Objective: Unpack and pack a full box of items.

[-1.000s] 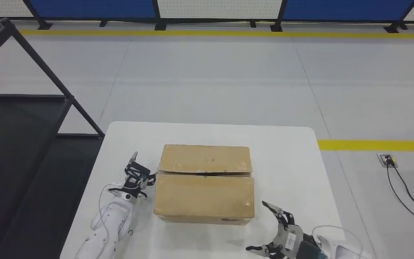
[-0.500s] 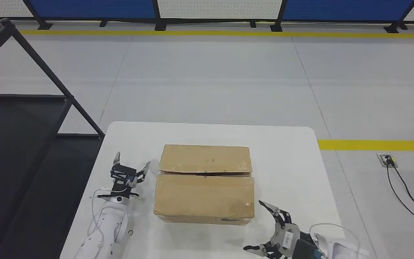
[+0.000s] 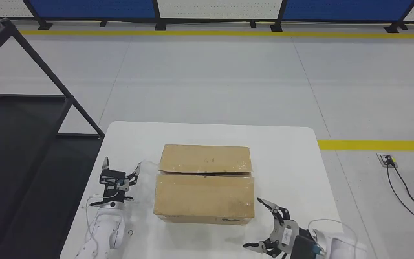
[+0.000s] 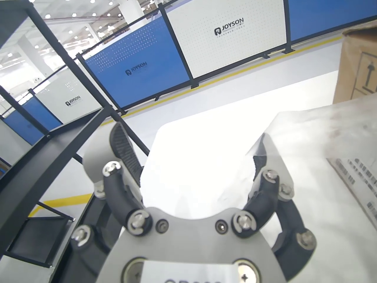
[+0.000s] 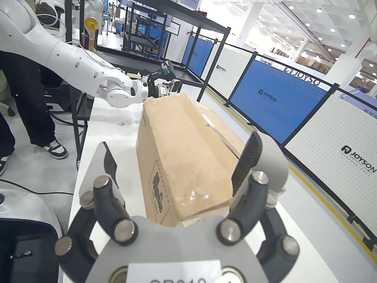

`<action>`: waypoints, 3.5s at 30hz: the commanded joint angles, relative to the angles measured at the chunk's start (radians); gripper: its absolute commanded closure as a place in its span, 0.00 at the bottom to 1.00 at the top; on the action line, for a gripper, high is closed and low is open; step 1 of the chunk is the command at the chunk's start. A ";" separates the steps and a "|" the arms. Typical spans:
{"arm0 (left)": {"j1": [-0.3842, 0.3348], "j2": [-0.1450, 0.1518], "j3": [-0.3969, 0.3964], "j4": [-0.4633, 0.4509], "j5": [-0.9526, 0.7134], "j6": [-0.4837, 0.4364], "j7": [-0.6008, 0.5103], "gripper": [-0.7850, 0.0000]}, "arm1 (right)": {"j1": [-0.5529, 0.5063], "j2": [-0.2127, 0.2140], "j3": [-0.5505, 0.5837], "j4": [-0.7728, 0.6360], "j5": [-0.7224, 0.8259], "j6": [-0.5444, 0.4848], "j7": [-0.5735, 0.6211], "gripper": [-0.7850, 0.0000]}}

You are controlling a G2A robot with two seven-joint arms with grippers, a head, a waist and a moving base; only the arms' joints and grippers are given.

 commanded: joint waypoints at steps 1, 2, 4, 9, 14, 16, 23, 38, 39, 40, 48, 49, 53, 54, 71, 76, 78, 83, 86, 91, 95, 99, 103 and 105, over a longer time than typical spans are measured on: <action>0.013 -0.001 -0.002 -0.016 0.001 0.004 0.000 0.00 | 0.005 0.001 -0.001 0.002 0.000 0.000 0.001 0.00; 0.020 -0.002 -0.003 -0.024 0.000 0.009 0.001 0.00 | 0.009 0.001 -0.001 0.006 0.003 -0.003 0.000 0.00; 0.034 -0.003 -0.008 -0.040 0.000 0.021 0.002 0.00 | 0.015 0.002 -0.004 0.009 0.003 -0.007 -0.001 0.00; 0.063 -0.005 -0.016 -0.068 0.013 0.047 -0.012 0.00 | 0.030 0.003 -0.010 0.022 0.003 -0.014 -0.008 0.00; 0.080 -0.008 -0.020 -0.081 0.016 0.055 -0.033 0.00 | 0.039 0.005 -0.018 0.029 0.002 -0.018 -0.010 0.00; 0.086 -0.009 -0.022 -0.085 0.018 0.057 -0.037 0.00 | 0.042 0.006 -0.020 0.031 0.002 -0.017 -0.010 0.00; 0.103 -0.014 -0.027 -0.094 0.013 0.060 -0.051 0.00 | 0.050 0.008 -0.029 0.038 0.002 -0.020 -0.011 0.00; 0.133 -0.012 -0.031 -0.069 0.096 -0.026 -0.047 0.00 | 0.071 0.011 -0.054 0.055 0.006 -0.024 -0.014 0.00; 0.135 -0.011 -0.033 -0.071 0.101 -0.032 -0.044 0.00 | 0.070 0.012 -0.055 0.055 0.005 -0.022 -0.015 0.00; 0.139 -0.011 -0.033 -0.072 0.107 -0.039 -0.042 0.00 | 0.069 0.012 -0.054 0.056 0.004 -0.021 -0.017 0.00; 0.163 -0.002 -0.044 -0.085 0.189 -0.097 -0.048 0.00 | 0.061 0.017 -0.053 0.053 -0.002 -0.021 -0.028 0.00; 0.166 0.000 -0.045 -0.088 0.200 -0.107 -0.047 0.00 | 0.061 0.018 -0.052 0.054 -0.003 -0.021 -0.030 0.00; 0.181 0.004 -0.051 -0.100 0.231 -0.131 -0.045 0.00 | 0.063 0.020 -0.053 0.056 -0.006 -0.021 -0.036 0.00; 0.185 0.005 -0.053 -0.103 0.237 -0.139 -0.042 0.00 | 0.063 0.020 -0.053 0.056 -0.006 -0.021 -0.037 0.00; 0.409 0.030 -0.216 -0.372 0.122 -0.276 0.042 0.00 | 0.123 0.009 -0.042 0.095 0.245 -0.005 0.125 0.00; 0.478 0.035 -0.281 -0.461 0.035 -0.334 0.069 0.00 | 0.149 0.003 -0.036 0.100 0.332 0.019 0.206 0.00; 0.486 0.035 -0.306 -0.478 -0.026 -0.358 0.068 0.00 | 0.149 0.003 -0.036 0.100 0.332 0.019 0.206 0.00; 0.471 0.031 -0.324 -0.488 -0.156 -0.374 -0.003 0.00 | 0.149 0.003 -0.036 0.100 0.332 0.019 0.206 0.00; 0.471 0.031 -0.324 -0.488 -0.156 -0.374 -0.003 0.00 | 0.146 0.002 -0.039 0.112 0.351 0.025 0.226 0.00; 0.471 0.031 -0.324 -0.488 -0.156 -0.374 -0.003 0.00 | 0.224 -0.008 -0.063 0.213 0.573 -0.018 0.432 0.00; 0.467 0.030 -0.328 -0.509 -0.187 -0.394 0.003 0.00 | 0.278 -0.012 -0.085 0.294 0.809 -0.097 0.622 0.00; 0.471 0.030 -0.331 -0.516 -0.169 -0.391 0.019 0.00 | 0.322 -0.009 -0.117 0.338 0.978 -0.221 0.774 0.00; 0.468 0.028 -0.325 -0.509 -0.156 -0.387 0.020 0.00 | 0.341 -0.001 -0.138 0.331 1.068 -0.288 0.855 0.00; 0.466 0.028 -0.323 -0.506 -0.154 -0.389 0.020 0.00 | 0.339 0.006 -0.147 0.307 1.109 -0.288 0.872 0.00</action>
